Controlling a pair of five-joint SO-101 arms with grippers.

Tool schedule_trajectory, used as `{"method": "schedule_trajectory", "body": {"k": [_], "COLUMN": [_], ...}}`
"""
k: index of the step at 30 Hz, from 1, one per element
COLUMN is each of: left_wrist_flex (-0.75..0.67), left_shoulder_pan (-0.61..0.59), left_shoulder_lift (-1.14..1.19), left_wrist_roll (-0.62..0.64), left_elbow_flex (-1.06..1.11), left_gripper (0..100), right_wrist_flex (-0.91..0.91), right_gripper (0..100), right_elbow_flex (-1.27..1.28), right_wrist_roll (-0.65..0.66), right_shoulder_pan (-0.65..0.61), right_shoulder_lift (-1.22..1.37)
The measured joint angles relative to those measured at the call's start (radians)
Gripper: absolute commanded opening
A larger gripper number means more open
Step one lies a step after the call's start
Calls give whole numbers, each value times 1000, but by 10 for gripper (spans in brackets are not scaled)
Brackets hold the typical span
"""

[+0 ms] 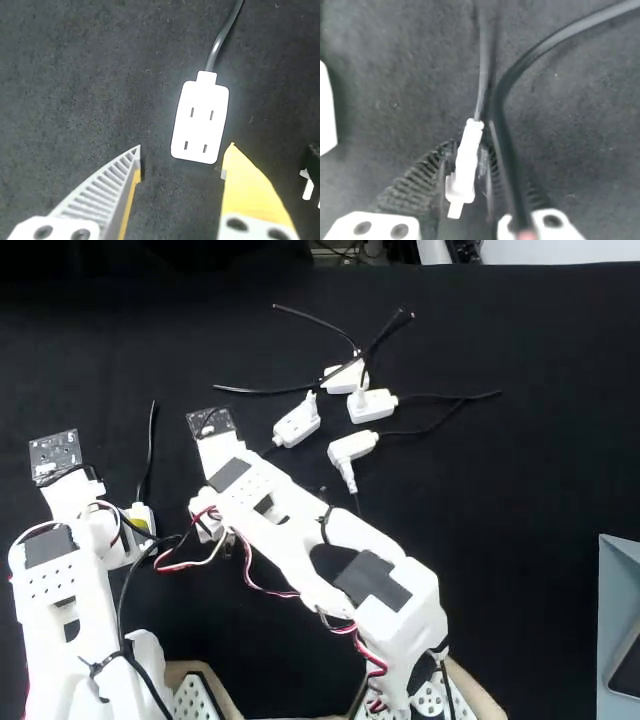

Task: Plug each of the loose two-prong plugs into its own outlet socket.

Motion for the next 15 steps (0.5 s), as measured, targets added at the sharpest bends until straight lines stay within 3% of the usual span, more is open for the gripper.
{"method": "schedule_trajectory", "body": {"k": [8,15], "left_wrist_flex": [0,0], "left_shoulder_pan": [0,0], "left_shoulder_lift": [0,0], "left_wrist_roll": [0,0], "left_elbow_flex": [0,0], "left_gripper": [258,258], "right_wrist_flex": [51,120], "right_gripper": [12,11], "right_elbow_flex": [0,69], "right_wrist_roll": [28,124], "right_shoulder_pan": [-9,-23], "right_shoulder_lift": [-18,-287]}}
